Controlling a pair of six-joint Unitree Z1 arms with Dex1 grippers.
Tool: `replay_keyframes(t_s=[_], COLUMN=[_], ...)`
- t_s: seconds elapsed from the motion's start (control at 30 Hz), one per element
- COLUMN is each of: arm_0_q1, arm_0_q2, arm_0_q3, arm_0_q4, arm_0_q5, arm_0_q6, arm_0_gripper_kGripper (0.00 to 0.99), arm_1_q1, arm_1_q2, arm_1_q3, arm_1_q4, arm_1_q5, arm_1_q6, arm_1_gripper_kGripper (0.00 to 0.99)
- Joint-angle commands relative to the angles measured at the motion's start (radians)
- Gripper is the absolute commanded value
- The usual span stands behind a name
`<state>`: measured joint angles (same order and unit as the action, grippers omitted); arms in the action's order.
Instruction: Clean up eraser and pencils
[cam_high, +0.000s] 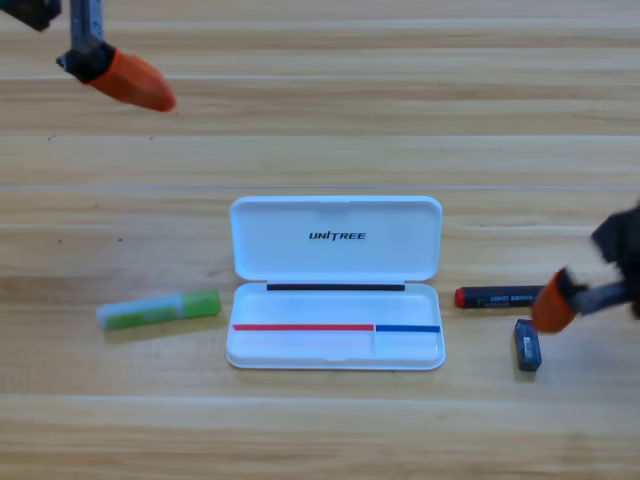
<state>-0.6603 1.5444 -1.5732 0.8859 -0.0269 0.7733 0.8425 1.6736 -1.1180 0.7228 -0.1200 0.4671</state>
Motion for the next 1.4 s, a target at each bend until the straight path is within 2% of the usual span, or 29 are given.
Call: replay_keyframes(t_s=[0.03,0.37,0.57,0.63,0.67,0.8,0.9,1.07,1.23,1.33,1.4], arm_0_q1=[0.079,0.163,0.177,0.177,0.179,0.177,0.179,0.179,0.179,0.179,0.179], arm_0_q2=[0.109,0.272,0.333,0.342,0.347,0.362,0.372,0.372,0.372,0.376,0.384], arm_0_q3=[-0.018,-0.031,-0.024,-0.019,-0.018,-0.005,0.005,0.009,0.009,0.009,0.005], arm_0_q4=[0.047,0.139,0.145,0.145,0.145,0.145,0.145,0.146,0.149,0.149,0.148], arm_0_q5=[0.053,0.056,0.055,0.051,0.051,0.048,0.044,0.042,0.044,0.041,0.041], arm_0_q6=[0.061,0.126,0.133,0.135,0.135,0.135,0.135,0.13,0.126,0.121,0.115], arm_0_gripper_kGripper=[0.989,0.99,0.99,0.99,0.99,0.989,0.989,0.989,0.989,0.989,0.988], arm_1_q1=[-0.025,-0.06,-0.08,-0.083,-0.085,-0.088,-0.088,-0.088,-0.079,-0.048,-0.03], arm_1_q2=[0.169,0.301,0.345,0.357,0.362,0.371,0.374,0.368,0.337,0.299,0.287], arm_1_q3=[0.029,0.018,0.012,0.007,0.004,0.009,0.017,0.0,-0.055,-0.112,-0.149], arm_1_q4=[-0.079,-0.183,-0.212,-0.214,-0.214,-0.234,-0.229,-0.168,-0.048,0.01,0.055], arm_1_q5=[-0.009,0.014,0.037,0.051,0.057,0.071,0.105,0.141,0.161,0.177,0.23], arm_1_q6=[0.102,0.209,0.22,0.22,0.22,0.219,0.22,0.22,0.147,-0.113,-0.375], arm_1_gripper_kGripper=[0.988,0.92,0.801,0.721,0.646,0.189,0.0,0.0,0.0,0.0,0.0])
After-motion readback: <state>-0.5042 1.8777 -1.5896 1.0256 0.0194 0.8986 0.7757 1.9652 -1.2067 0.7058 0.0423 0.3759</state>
